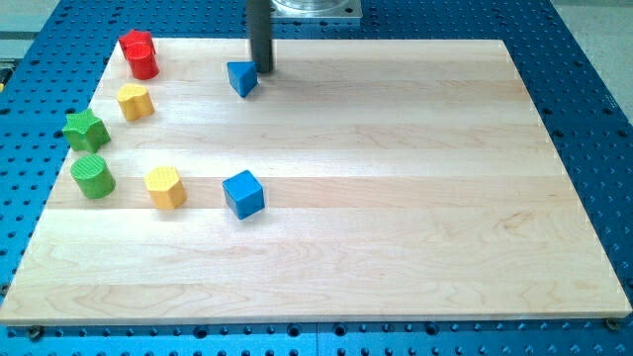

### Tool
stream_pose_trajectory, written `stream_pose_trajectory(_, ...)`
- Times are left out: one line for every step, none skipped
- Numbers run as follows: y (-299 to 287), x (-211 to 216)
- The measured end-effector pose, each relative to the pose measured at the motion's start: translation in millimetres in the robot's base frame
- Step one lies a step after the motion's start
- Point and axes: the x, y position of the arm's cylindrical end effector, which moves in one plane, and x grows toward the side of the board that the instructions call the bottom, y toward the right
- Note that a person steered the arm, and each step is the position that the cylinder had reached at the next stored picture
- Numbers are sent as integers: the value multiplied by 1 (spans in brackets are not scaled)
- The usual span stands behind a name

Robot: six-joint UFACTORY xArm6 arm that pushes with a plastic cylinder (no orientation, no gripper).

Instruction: Bring the red star above the blue cube

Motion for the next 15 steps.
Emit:
stream_pose_trajectory(-26, 24)
stream_pose_trajectory(-24, 38)
stream_pose_trajectory(-30, 25)
stream_pose_trajectory(-50, -26)
stream_pose_trajectory(-52, -54)
stream_pose_trajectory(-54, -55)
stream_pose_trajectory(-62, -54)
stream_pose_trajectory(-68, -54)
stream_pose_trajectory(-71, -54)
stream_pose_trajectory(-79, -54)
stream_pose_trajectory(-77, -44)
stream_pose_trajectory(-71, -18)
stream_pose_trajectory(-71, 12)
stream_pose_trajectory(-73, 45)
stream_pose_trajectory(-111, 26)
